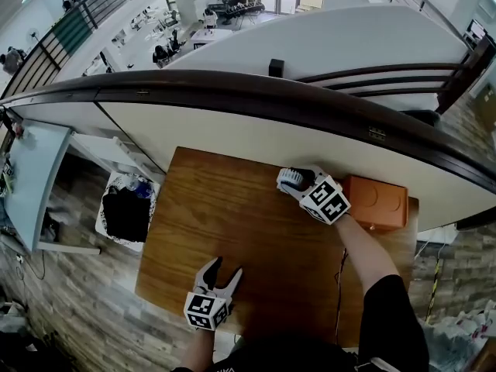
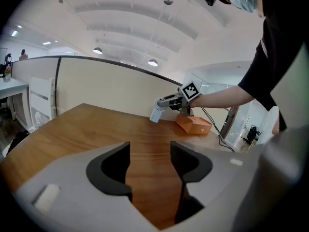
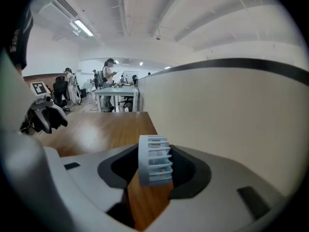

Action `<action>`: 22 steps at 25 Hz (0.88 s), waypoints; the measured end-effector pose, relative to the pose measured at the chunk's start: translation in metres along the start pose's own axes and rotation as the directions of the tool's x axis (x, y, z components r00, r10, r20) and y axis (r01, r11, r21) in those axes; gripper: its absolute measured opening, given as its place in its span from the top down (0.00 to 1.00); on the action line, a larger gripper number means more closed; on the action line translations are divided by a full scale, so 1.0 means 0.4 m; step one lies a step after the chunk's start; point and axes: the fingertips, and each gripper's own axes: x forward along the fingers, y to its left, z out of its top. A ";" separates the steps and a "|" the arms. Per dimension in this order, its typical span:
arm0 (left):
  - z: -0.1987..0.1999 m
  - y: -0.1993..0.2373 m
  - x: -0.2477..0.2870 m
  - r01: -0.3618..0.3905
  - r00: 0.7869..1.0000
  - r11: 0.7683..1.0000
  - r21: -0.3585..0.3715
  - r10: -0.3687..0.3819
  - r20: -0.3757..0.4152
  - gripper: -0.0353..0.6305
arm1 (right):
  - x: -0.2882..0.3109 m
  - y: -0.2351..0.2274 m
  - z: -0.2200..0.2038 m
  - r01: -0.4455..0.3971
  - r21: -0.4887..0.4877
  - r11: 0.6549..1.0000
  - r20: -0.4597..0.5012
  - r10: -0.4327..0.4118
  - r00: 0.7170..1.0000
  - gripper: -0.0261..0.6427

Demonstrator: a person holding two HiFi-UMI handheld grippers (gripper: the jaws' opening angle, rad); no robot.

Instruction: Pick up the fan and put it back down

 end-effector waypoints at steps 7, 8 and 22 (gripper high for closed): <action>-0.009 0.063 -0.028 -0.068 0.998 0.998 0.000 0.068 0.006 0.58 | 0.076 -0.047 0.017 -0.006 -0.021 1.000 -0.004 0.006 1.000 0.67; -0.011 0.065 -0.030 -0.071 0.997 0.997 0.000 0.071 0.008 0.58 | 0.084 -0.048 0.016 -0.015 -0.031 0.999 -0.009 0.015 1.000 0.67; -0.026 0.086 -0.050 -0.084 0.996 0.996 -0.025 0.084 0.012 0.58 | 0.103 -0.038 0.050 -0.016 -0.048 0.999 0.010 0.016 1.000 0.62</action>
